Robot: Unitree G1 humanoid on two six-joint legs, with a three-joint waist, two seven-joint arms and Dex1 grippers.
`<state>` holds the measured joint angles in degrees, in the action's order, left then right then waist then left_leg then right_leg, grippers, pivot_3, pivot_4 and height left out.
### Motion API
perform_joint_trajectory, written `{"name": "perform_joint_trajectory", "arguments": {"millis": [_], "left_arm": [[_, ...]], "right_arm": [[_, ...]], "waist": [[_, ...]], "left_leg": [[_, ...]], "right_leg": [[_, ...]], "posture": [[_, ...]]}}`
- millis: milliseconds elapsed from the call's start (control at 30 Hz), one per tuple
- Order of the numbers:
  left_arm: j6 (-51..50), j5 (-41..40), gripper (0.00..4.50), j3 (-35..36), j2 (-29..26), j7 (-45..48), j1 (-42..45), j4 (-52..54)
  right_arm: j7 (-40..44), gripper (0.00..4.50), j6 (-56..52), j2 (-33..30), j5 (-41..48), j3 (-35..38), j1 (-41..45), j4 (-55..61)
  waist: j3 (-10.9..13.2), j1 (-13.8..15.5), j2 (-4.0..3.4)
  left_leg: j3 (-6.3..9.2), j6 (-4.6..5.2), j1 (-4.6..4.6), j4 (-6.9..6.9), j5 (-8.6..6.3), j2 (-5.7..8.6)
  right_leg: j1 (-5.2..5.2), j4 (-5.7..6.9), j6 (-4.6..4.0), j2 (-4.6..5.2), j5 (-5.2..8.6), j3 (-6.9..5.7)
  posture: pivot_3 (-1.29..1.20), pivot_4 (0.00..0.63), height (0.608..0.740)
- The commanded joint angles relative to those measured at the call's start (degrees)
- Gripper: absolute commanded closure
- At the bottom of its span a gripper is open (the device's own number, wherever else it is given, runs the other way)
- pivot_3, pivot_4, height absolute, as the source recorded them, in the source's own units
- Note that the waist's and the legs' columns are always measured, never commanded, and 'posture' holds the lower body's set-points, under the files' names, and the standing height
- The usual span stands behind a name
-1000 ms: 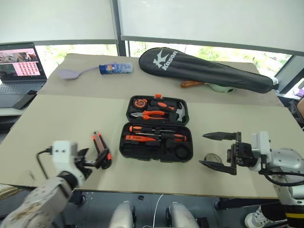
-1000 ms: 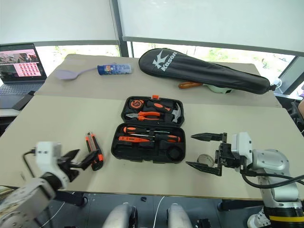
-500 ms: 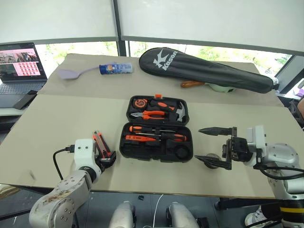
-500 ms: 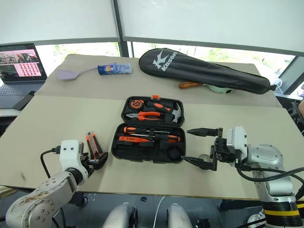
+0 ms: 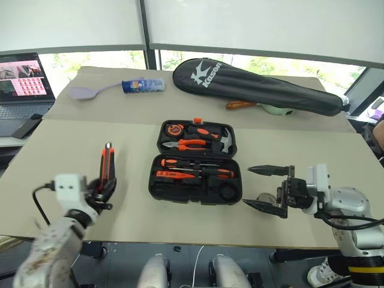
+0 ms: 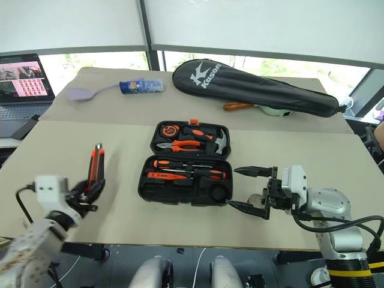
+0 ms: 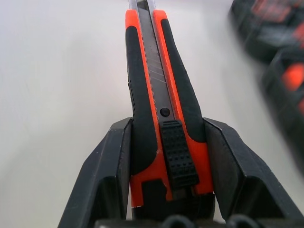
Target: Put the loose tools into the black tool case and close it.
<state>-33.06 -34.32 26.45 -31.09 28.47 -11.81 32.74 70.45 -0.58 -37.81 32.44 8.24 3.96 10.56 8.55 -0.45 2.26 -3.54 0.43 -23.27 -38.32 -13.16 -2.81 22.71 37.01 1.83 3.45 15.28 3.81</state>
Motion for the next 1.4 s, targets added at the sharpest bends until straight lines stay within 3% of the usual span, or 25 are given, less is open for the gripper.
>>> {"name": "perform_joint_trajectory", "arguments": {"millis": [33, 133, 233, 367, 533, 967, 1333, 1400], "left_arm": [[6.38, -3.53, 2.72, -3.78, -13.40, 26.59, 1.64, -1.16], [10.79, 0.86, 2.72, -10.98, -21.97, 36.94, 7.43, -6.45], [15.79, 8.22, 2.72, -24.60, -25.59, 47.99, 24.01, -14.35], [19.74, 16.01, 2.72, -35.65, -22.68, 53.51, 38.45, -24.42], [21.03, 22.53, 2.72, -43.38, -19.15, 56.31, 46.29, -31.77], [22.49, 26.25, 2.72, -46.86, -11.21, 55.65, 49.35, -37.54], [19.12, 25.80, 2.72, -46.70, -11.83, 57.13, 47.61, -36.46], [20.28, 25.11, 1.72, -45.45, -10.76, 56.00, 47.91, -36.96]], "right_arm": [[0.43, 0.00, -1.10, -2.81, 1.57, 3.10, -0.43, 2.46], [-0.08, 0.00, -2.26, -4.38, 2.19, 4.92, -1.16, 2.01], [1.22, 0.00, -1.73, -7.30, 0.49, 6.94, -3.07, 0.66], [0.17, 0.00, -2.07, -8.12, 0.94, 8.87, -5.46, 1.67], [-2.25, 0.00, -2.92, -6.82, 2.04, 10.03, -9.85, 6.35], [-7.30, 0.00, -2.62, -3.27, 1.71, 10.46, -13.32, 11.94], [-8.19, 0.00, -2.69, -3.60, 1.58, 10.53, -14.99, 12.70], [-8.13, 0.00, -2.18, -3.40, 0.91, 9.72, -14.20, 11.69]], "waist": [[0.01, 0.26, -0.02], [0.03, 0.46, -0.09], [0.11, 1.13, -0.08], [0.09, 1.08, -0.10], [0.10, 0.08, -0.10], [0.13, 0.45, -0.06], [0.13, 0.26, -0.07], [0.13, 0.23, -0.07]], "left_leg": [[-0.08, 0.00, -0.03, 0.00, 0.00, 0.01], [-0.31, 0.00, -0.09, 0.03, 0.00, 0.04], [-0.49, 0.00, -0.11, 0.08, 0.01, 0.15], [-0.62, 0.00, -0.28, 0.08, 0.04, 0.07], [-0.51, 0.06, -0.57, 0.09, -0.01, 0.06], [-0.41, 0.07, -0.64, -0.11, -0.01, 0.11], [-0.38, 0.07, -0.62, -0.16, -0.01, 0.10], [-0.37, 0.07, -0.61, -0.16, -0.01, 0.10]], "right_leg": [[0.06, -0.01, -0.12, 0.04, 0.07, 0.02], [0.14, -0.19, -0.27, 0.07, 0.14, 0.08], [0.15, -0.20, -0.16, -0.06, 0.07, 0.03], [0.30, -0.18, 0.15, -0.18, -0.14, 0.05], [0.55, -0.10, 0.22, -0.34, -0.11, 0.14], [0.49, 0.01, 0.34, -0.27, -0.11, 0.09], [0.48, 0.07, 0.34, -0.30, -0.11, 0.09], [0.48, 0.07, 0.34, -0.29, -0.11, 0.09]], "posture": [[0.00, 0.150, 0.740], [0.00, 0.150, 0.740], [0.00, 0.150, 0.740], [0.00, 0.150, 0.740], [0.00, 0.150, 0.740], [0.00, 0.150, 0.740], [0.00, 0.150, 0.740], [0.00, 0.150, 0.740]]}}
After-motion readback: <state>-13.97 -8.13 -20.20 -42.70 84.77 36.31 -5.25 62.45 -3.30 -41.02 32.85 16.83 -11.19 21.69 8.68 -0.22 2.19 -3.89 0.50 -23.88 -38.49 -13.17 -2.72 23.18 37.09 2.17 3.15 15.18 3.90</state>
